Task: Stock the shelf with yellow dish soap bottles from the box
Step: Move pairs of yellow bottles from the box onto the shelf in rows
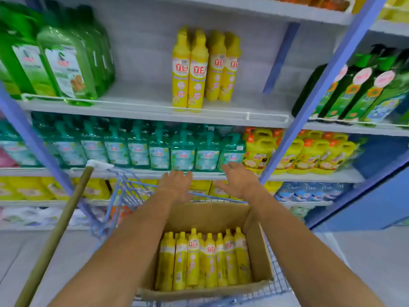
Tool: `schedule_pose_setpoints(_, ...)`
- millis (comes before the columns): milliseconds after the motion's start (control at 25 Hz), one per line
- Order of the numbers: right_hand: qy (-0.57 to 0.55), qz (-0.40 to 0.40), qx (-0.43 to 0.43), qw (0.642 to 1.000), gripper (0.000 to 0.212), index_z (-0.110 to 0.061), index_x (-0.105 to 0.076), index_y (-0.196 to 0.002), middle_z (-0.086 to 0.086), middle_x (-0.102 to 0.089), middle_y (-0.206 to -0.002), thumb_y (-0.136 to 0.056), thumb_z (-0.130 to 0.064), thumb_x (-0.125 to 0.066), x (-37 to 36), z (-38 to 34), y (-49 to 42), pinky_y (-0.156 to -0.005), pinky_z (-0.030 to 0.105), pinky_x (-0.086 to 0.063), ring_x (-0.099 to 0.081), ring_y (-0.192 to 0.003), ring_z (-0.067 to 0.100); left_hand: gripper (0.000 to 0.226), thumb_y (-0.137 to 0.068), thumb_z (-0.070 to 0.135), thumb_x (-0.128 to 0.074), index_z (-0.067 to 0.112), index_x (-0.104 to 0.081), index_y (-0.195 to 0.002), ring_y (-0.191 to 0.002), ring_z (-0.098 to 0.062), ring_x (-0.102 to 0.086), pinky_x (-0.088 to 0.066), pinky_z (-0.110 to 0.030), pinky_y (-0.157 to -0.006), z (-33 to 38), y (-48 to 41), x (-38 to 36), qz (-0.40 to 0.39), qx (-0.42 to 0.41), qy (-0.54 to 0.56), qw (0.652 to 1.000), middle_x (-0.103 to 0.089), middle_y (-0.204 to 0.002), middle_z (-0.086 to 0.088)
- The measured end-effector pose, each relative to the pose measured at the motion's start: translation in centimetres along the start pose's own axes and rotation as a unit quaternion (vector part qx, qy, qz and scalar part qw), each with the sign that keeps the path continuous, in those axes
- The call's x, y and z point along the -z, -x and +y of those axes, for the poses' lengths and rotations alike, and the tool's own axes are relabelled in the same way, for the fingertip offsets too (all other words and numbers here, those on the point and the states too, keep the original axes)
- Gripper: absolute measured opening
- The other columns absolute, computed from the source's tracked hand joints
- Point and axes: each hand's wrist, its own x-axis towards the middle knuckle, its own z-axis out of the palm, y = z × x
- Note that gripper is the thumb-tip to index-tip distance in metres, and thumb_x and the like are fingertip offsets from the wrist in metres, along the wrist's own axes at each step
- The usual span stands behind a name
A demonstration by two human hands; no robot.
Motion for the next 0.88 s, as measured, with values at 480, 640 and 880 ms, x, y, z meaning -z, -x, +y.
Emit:
schedule_pose_setpoints(480,-0.098,-0.243,-0.026,0.965,0.067,-0.018,-0.040,-0.147,0.014,-0.048,-0.144,-0.096,-0.061,-0.048,-25.8,1.3,1.1,-0.105,0.046,-0.044,-0.048,-0.133,0.037,0.081,-0.093,0.055,-0.054,0.017,-0.019,-0.156,-0.140,-0.035,-0.040,-0.040,-0.047,-0.110,0.0,-1.0,-25.4,-0.265,0.097,0.094,0.955,-0.037,-0.156,-0.013)
schedule_pose_setpoints(640,-0.098,-0.299,-0.047,0.948,0.071,-0.014,-0.043,-0.148,0.014,-0.049,-0.146,-0.095,-0.061,-0.047,-31.6,1.1,-1.0,-0.106,0.048,-0.044,-0.047,-0.135,0.035,0.079,-0.095,0.053,-0.055,0.016,-0.023,-0.156,-0.141,-0.033,-0.040,-0.040,-0.042,-0.110,-1.3,-3.9,-30.1,-0.271,0.131,0.136,0.944,-0.036,-0.158,-0.013)
schedule_pose_setpoints(880,-0.124,-0.288,-0.035,0.949,0.073,-0.008,-0.041,-0.147,0.016,-0.039,-0.154,-0.097,-0.060,-0.047,-39.2,-0.4,-7.3,-0.101,0.046,-0.047,-0.045,-0.137,0.035,0.066,-0.084,0.059,-0.054,0.014,-0.049,-0.132,-0.124,-0.036,-0.057,-0.047,-0.043,-0.102,-5.4,-11.4,-38.1,-0.257,0.143,0.188,0.937,-0.058,-0.137,-0.015)
